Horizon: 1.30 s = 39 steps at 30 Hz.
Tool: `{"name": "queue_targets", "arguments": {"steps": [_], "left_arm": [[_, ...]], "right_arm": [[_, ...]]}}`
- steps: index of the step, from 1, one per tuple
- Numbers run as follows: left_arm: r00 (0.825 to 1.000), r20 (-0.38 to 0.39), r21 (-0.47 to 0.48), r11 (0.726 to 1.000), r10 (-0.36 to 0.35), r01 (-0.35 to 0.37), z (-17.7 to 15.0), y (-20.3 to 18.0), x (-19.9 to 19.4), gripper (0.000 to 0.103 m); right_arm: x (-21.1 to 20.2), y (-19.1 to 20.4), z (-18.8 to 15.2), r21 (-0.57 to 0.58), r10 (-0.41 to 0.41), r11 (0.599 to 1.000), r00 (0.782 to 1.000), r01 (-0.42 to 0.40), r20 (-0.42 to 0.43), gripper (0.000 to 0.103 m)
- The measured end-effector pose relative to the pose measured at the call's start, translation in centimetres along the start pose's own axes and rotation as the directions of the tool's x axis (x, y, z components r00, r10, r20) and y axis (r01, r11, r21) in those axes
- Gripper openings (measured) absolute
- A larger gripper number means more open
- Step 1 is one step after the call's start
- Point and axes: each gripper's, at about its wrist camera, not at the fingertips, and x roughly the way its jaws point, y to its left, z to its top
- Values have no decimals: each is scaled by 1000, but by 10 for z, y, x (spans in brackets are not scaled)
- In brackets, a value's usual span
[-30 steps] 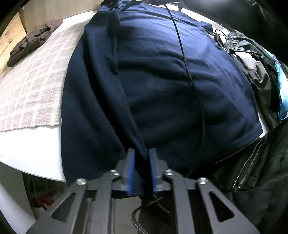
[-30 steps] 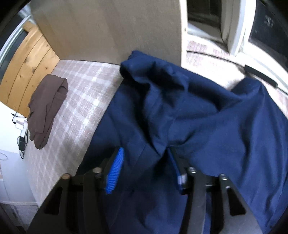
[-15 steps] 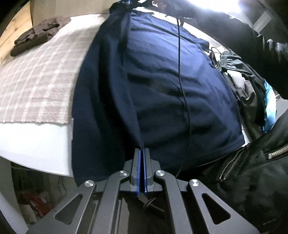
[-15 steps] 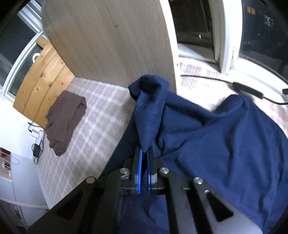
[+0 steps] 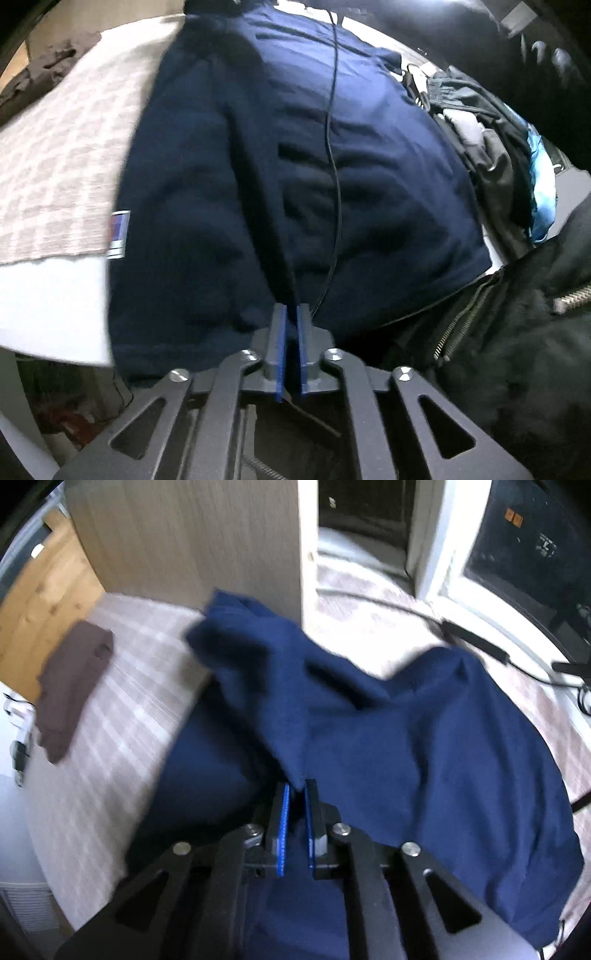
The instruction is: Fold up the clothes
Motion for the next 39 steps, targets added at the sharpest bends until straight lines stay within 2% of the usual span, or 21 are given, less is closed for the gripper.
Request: {"name": "queue_targets", "arguments": {"steps": [1,2,3,6,8,12,14,15,16,17,19,20,21,22,28,30,33,35,37,39], "left_arm": [[1000,21,-17,1000,12,-11,-4,6,-11,33],[999,40,-41,999,35,-33,-9,15,-21,35],[997,45,-70,996,61,-58,-15,27,-27,35],[992,29,-150,981,127,-121,-27,61,-33,35],[989,9,-174,974,147,-144,-30,77,-27,35],[994,-2,-174,979,109,-107,-27,89,-14,36],[996,-2,-161,983,84,-83,-23,88,-9,38],[997,4,-147,986,76,-74,-21,85,-8,39],[998,7,-136,989,66,-65,-19,83,-6,39],[998,8,-125,990,61,-60,-18,82,-4,39],[998,7,-96,993,64,-63,-17,80,-3,35],[998,7,-81,995,67,-66,-17,78,-2,20],[998,3,-69,995,70,-70,-17,77,-1,10],[998,5,-58,996,70,-70,-17,76,1,5],[997,5,19,997,77,-77,-23,72,-9,3],[998,16,18,998,58,-58,-26,72,-20,3],[996,50,20,997,70,-72,-33,75,-38,3],[996,53,3,997,71,-71,-36,82,-36,3],[996,24,1,997,83,-83,-35,89,-21,3],[996,12,24,996,88,-89,-36,85,-13,3]], "right_arm": [[-2,-1,-2,0,0,1000,1000,0,0,19],[-11,-2,-5,-2,-9,1000,1000,9,23,23],[-21,-2,-8,-3,-20,1000,999,20,47,26],[-57,0,-25,-18,38,999,994,-36,100,27],[-76,8,-55,-28,96,995,990,-94,99,27],[-113,24,-115,-46,215,976,972,-211,91,28],[-132,32,-145,-55,273,962,958,-269,86,35],[-141,36,-160,-59,301,953,950,-297,84,44],[-151,40,-175,-64,330,943,941,-325,81,49],[-160,45,-190,-68,358,933,930,-353,78,49],[-159,52,-224,-56,365,931,928,-362,71,49],[-155,55,-243,-44,355,935,933,-353,63,49],[-151,59,-262,-32,344,939,937,-343,55,49],[-141,66,-277,-29,336,942,941,-335,42,49],[-81,110,-341,-1,326,945,945,-326,-30,49],[-73,132,-354,-50,283,958,959,-284,-26,49],[-68,164,-368,-105,273,956,962,-273,-13,49],[-70,173,-379,-114,284,952,959,-283,-11,49],[-73,175,-390,-91,296,952,955,-294,5,49],[-75,169,-403,-31,332,943,943,-331,20,49]]}}
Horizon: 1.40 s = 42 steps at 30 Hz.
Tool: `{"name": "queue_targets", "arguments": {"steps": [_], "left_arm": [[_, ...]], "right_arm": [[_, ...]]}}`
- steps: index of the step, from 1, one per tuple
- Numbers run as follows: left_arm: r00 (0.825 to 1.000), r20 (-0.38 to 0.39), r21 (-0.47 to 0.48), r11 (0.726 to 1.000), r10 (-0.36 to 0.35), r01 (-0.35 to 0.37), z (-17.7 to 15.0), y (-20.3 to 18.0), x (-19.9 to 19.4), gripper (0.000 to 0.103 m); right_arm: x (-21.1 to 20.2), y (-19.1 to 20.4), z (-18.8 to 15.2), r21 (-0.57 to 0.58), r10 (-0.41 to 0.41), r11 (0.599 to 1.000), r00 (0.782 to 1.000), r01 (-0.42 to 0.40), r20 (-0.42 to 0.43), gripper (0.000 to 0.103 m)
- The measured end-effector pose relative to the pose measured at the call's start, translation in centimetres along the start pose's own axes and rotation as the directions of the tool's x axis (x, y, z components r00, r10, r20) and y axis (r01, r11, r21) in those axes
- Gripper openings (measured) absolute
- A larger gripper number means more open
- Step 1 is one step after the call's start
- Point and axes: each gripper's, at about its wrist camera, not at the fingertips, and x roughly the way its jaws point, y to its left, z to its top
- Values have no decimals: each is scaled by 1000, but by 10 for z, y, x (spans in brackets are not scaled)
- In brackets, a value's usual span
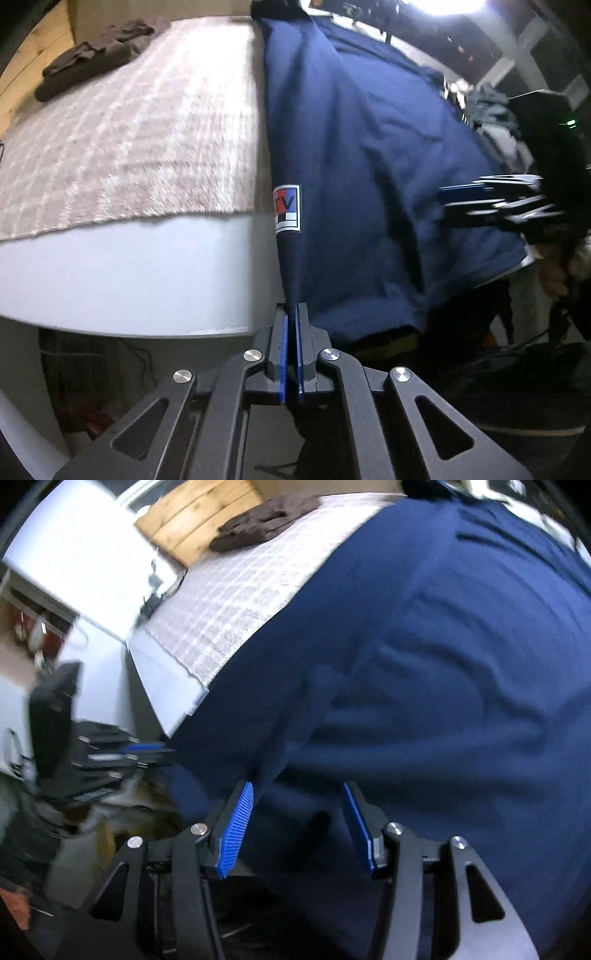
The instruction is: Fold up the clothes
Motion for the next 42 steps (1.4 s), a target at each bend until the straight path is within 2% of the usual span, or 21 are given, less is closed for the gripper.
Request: {"name": "queue_targets", "arguments": {"steps": [4,6,12,14,15,17,18,19,20,23,25,27,30,31,32,34,38,39,40,41,42], "left_arm": [[1000,-2,41,999,-10,10,1,-3,0,3],[1000,-16,49,999,-20,21,0,-2,1,4],[999,-29,96,995,-32,35,-2,-4,0,5],[999,-32,116,993,-22,26,-4,-4,-2,9],[999,-31,125,992,-15,19,-5,-4,-5,9],[1000,-3,143,990,-13,13,-11,-7,-18,9],[1000,13,156,988,-21,19,-14,-11,-25,11],[999,27,180,983,-41,36,-16,-19,-30,16],[997,41,211,976,-67,57,-19,-28,-36,22],[988,52,330,936,-148,123,-27,-69,-31,29],[989,51,409,907,-137,105,-32,-89,-20,30],[991,61,434,897,-121,83,-36,-101,-10,29],[992,63,404,911,-113,78,-18,-99,9,29],[991,63,398,914,-114,80,-15,-93,10,25],[991,64,392,916,-115,81,-14,-92,12,15],[991,66,381,921,-117,84,-11,-88,15,3],[984,81,306,943,-161,129,-5,-75,5,3],[982,79,298,944,-172,142,-7,-74,-1,3],[983,75,311,940,-168,137,-10,-78,-6,10],[986,72,335,935,-153,120,-12,-85,-8,24],[987,75,357,928,-142,106,-12,-93,-7,31]], "right_arm": [[2,1,-23,71,62,996,998,-62,3,49],[6,14,-33,66,75,995,997,-76,16,49],[25,46,-37,10,1,1000,999,-1,51,49],[29,52,-34,-6,-38,999,998,38,53,35],[30,52,-33,1,-47,999,998,47,47,23],[30,47,-32,31,-39,999,999,38,37,20],[30,44,-31,55,-22,998,999,20,34,13],[30,41,-30,75,-15,997,1000,13,28,5],[30,37,-29,102,4,995,1000,-7,26,5],[29,27,-27,186,65,980,998,-68,26,5],[27,20,-26,229,98,968,995,-102,31,5],[25,17,-26,253,120,959,992,-127,41,5],[25,19,-24,246,117,962,993,-122,34,5],[25,20,-22,237,115,964,993,-119,30,5],[22,20,-21,227,112,967,993,-116,30,6],[13,15,-14,226,92,969,995,-99,39,7],[-5,-2,3,209,26,977,999,-36,47,8],[-7,-5,9,200,6,980,999,-15,48,8],[-9,-8,14,190,-15,982,999,5,49,8],[-10,-9,17,183,-30,983,999,21,45,8],[-10,-10,20,176,-45,984,998,37,42,8]]}}
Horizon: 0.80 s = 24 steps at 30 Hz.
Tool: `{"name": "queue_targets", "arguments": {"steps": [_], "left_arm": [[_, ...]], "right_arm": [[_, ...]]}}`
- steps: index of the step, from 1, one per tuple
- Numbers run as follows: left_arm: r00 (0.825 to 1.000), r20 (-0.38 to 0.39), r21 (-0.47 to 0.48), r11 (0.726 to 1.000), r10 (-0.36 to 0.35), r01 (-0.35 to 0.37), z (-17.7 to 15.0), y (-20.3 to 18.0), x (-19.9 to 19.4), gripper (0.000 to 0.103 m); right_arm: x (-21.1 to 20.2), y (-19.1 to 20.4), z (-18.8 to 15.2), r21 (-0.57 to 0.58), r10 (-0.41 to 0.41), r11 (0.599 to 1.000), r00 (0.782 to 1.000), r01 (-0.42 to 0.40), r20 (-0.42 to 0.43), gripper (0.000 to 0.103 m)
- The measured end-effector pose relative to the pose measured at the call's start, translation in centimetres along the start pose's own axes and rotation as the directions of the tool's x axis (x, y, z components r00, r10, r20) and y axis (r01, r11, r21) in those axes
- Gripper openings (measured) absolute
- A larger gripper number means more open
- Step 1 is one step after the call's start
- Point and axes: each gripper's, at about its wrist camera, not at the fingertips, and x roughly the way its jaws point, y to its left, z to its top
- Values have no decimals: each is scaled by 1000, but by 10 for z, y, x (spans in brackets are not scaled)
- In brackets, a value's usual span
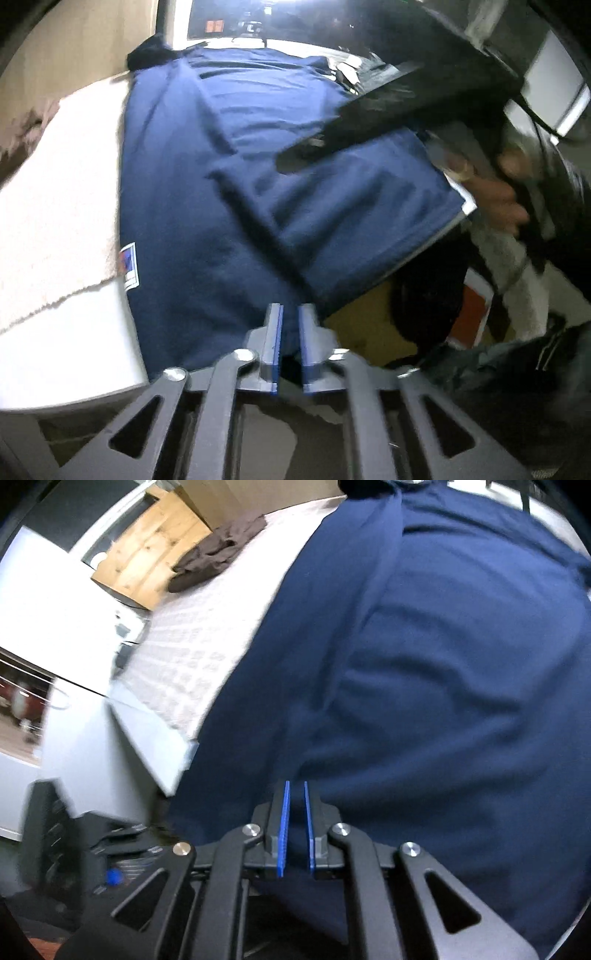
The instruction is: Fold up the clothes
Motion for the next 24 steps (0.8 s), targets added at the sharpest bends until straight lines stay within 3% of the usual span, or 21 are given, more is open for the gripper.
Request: {"name": "queue_targets", "arguments": {"steps": [1,2,5,6,8,11,15,19,24], "left_arm": [[1000,5,24,1000,9,-9,3,-7,4,41],[1000,10,48,999,18,-18,6,-15,8,43],[994,-25,45,994,103,-102,12,-17,26,41],[990,-40,41,990,134,-132,13,-17,32,35],[990,-29,0,990,139,-139,15,-9,30,3],[994,-27,-130,985,107,-110,13,11,18,1],[995,18,-294,951,102,-92,8,38,-7,1],[989,43,-436,894,141,-109,1,66,-29,1],[984,33,-493,859,178,-139,-9,68,-28,1]], "right_arm": [[0,0,3,-8,-15,1000,1000,15,-1,9],[-1,-1,5,-15,-30,999,1000,30,-2,9],[-1,-2,13,-39,-76,996,997,76,-4,26],[-2,-3,16,-47,-91,995,996,91,-4,30],[-4,-6,27,-67,-89,994,996,90,8,33],[-4,-13,53,-105,-84,991,996,86,23,33],[10,-30,98,-141,-50,989,999,52,17,33],[31,-39,134,-177,-50,983,999,47,-12,33],[42,-40,144,-159,2,987,999,-9,-46,36]]}}
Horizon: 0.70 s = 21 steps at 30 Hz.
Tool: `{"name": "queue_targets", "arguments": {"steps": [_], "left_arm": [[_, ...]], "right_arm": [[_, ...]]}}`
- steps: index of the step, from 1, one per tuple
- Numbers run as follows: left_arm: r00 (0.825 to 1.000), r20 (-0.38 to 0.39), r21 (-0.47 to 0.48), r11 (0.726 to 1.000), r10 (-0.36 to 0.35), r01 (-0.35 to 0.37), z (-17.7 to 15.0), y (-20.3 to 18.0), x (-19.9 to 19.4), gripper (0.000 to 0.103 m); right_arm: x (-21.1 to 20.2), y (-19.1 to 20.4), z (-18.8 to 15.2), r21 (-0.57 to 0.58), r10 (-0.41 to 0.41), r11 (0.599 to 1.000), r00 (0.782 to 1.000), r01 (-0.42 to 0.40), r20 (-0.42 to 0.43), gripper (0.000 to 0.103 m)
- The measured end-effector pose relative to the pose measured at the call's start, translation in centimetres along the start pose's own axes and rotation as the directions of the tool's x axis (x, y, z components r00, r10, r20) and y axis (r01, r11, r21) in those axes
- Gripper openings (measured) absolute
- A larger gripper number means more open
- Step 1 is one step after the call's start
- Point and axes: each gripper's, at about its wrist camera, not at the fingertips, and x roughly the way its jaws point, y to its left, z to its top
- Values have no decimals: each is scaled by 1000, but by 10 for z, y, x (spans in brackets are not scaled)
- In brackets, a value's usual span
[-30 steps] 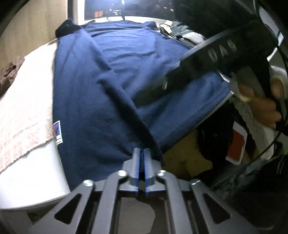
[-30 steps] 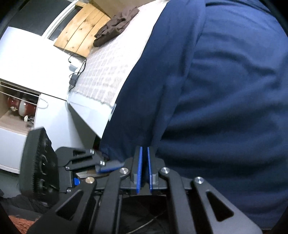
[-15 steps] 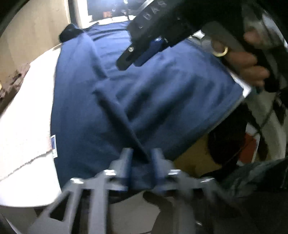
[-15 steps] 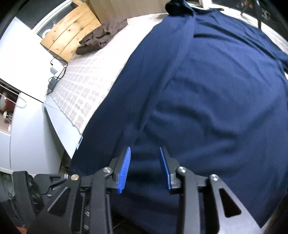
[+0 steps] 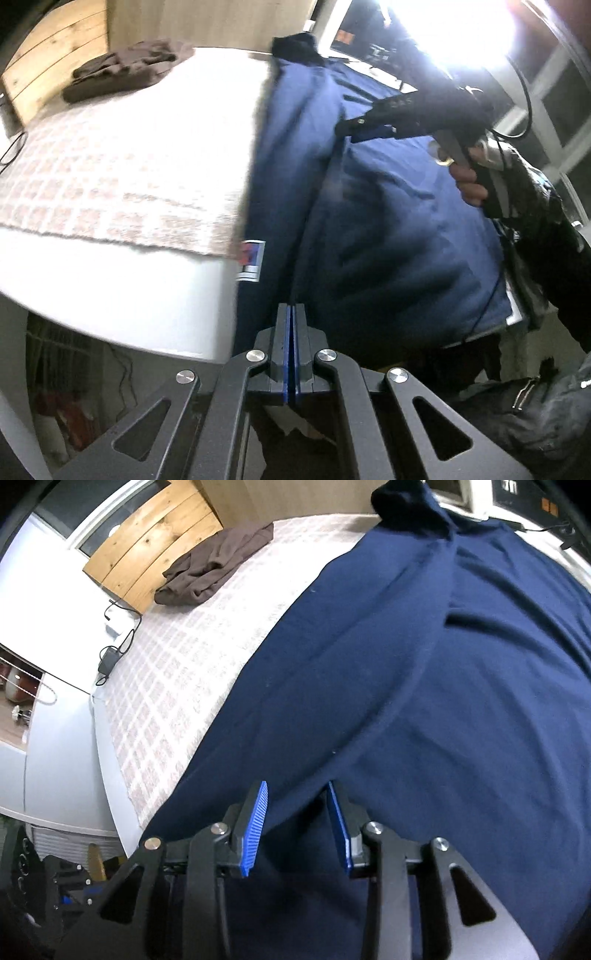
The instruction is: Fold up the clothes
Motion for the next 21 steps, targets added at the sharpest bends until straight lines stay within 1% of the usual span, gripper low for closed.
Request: {"name": "queue_targets", "arguments": {"steps": [1,3,5,7,8,10,12,14,18,19,21], "left_arm": [[1000,1,-11,1000,6,-6,-2,1,0,1],[1000,2,-29,1000,11,-11,-5,2,1,1],[1000,-1,-37,999,1,-1,-7,-1,1,1],[1000,-5,-41,999,-30,29,-9,-7,1,1],[999,-6,-40,998,-52,52,-10,-12,2,1],[996,-9,-29,995,-94,93,-10,-24,1,1],[990,-12,-17,990,-140,140,-11,-37,-2,1],[979,-17,11,979,-202,202,-13,-55,-4,1],[956,-37,76,953,-292,294,-13,-90,3,1],[953,-46,92,948,-300,303,-13,-97,7,1],[959,-75,137,950,-273,281,-16,-110,22,1]], "right_arm": [[2,0,2,4,11,1000,1000,-11,-5,38],[6,-1,6,11,35,999,999,-34,-14,38],[10,-2,10,19,58,998,998,-57,-24,38],[14,-3,14,26,81,996,996,-80,-33,37],[16,-3,16,30,92,995,995,-91,-37,35],[20,-4,20,39,115,993,992,-114,-46,11],[19,-4,21,41,110,993,992,-108,-64,8],[12,-2,22,19,92,996,993,-91,-69,6],[-7,9,23,-87,-11,996,995,2,-98,5],[-13,12,23,-117,-40,993,994,28,-101,5],[-18,13,23,-155,-89,985,991,72,-105,5]]}}
